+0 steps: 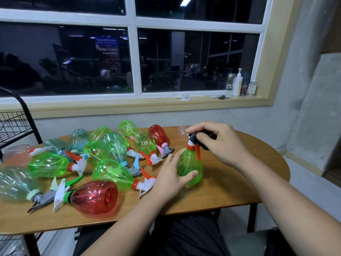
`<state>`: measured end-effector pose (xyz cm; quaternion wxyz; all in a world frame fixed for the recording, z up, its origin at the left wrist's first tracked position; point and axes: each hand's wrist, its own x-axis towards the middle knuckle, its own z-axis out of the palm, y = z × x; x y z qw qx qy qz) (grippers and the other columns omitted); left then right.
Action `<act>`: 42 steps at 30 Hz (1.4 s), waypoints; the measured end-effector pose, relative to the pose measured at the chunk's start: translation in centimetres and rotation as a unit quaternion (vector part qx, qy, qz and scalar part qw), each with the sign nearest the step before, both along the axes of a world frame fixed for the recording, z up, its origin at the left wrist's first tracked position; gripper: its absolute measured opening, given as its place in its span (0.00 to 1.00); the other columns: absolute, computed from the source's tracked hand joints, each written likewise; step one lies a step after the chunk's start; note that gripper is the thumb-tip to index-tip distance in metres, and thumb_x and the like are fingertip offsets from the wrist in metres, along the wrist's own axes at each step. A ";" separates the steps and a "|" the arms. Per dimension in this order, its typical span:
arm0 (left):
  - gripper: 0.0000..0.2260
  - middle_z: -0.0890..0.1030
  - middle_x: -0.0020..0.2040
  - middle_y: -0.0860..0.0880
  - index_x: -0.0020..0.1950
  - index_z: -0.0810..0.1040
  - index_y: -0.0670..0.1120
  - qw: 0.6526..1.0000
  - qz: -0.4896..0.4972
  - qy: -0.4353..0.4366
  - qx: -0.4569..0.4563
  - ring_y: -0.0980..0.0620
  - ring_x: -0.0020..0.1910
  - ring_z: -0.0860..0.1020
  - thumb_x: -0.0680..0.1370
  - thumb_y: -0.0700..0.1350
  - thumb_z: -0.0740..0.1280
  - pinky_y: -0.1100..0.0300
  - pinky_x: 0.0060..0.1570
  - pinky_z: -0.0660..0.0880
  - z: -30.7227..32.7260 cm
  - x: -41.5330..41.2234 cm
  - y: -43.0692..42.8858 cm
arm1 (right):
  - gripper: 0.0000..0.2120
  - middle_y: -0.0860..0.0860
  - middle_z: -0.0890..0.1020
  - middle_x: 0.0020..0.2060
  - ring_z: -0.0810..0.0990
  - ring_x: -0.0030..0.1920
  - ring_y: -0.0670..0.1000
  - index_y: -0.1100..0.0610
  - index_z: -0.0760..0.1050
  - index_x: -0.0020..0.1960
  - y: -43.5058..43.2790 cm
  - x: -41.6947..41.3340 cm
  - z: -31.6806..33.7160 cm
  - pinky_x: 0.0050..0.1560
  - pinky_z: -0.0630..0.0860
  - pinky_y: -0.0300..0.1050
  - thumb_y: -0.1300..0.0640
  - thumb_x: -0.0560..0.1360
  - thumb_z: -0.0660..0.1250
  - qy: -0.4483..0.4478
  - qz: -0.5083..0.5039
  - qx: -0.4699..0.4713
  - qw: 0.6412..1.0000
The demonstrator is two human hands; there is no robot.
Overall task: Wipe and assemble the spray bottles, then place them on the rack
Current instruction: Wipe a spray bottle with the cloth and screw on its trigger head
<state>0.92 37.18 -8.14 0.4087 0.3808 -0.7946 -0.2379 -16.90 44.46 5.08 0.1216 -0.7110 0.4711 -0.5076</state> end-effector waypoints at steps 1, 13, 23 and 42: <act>0.39 0.72 0.66 0.60 0.81 0.62 0.63 1.000 0.000 0.000 0.001 0.64 0.63 0.73 0.75 0.63 0.76 0.78 0.55 0.67 0.1 0.0 0.0 | 0.14 0.45 0.88 0.52 0.87 0.54 0.47 0.49 0.87 0.56 0.0 -0.1 -0.3 0.57 0.84 0.57 0.65 0.82 0.67 0.012 0.004 -0.004 1.000; 0.36 0.75 0.66 0.66 0.79 0.64 0.64 1.000 0.005 0.008 -0.002 0.67 0.65 0.73 0.74 0.56 0.76 0.73 0.61 0.71 0.5 -0.2 0.4 | 0.15 0.45 0.85 0.61 0.80 0.67 0.46 0.53 0.86 0.61 -1.9 -1.7 -1.0 0.73 0.74 0.53 0.59 0.82 0.63 0.008 0.048 0.014 0.999; 0.40 0.71 0.67 0.62 0.77 0.66 0.62 1.000 0.011 0.019 -0.019 0.64 0.67 0.72 0.69 0.73 0.75 0.65 0.65 0.72 0.8 -1.0 0.1 | 0.18 0.43 0.83 0.63 0.77 0.70 0.45 0.47 0.85 0.64 -2.5 -1.8 -0.9 0.72 0.71 0.48 0.57 0.83 0.60 0.020 0.063 0.057 0.996; 0.29 0.83 0.61 0.63 0.71 0.67 0.63 0.998 -0.039 0.049 0.031 0.65 0.58 0.82 0.75 0.54 0.78 0.65 0.58 0.79 0.7 -0.5 0.1 | 0.09 0.49 0.87 0.52 0.84 0.53 0.46 0.56 0.81 0.57 -6.2 -2.4 -3.4 0.56 0.76 0.41 0.66 0.84 0.64 -0.226 0.009 0.117 0.967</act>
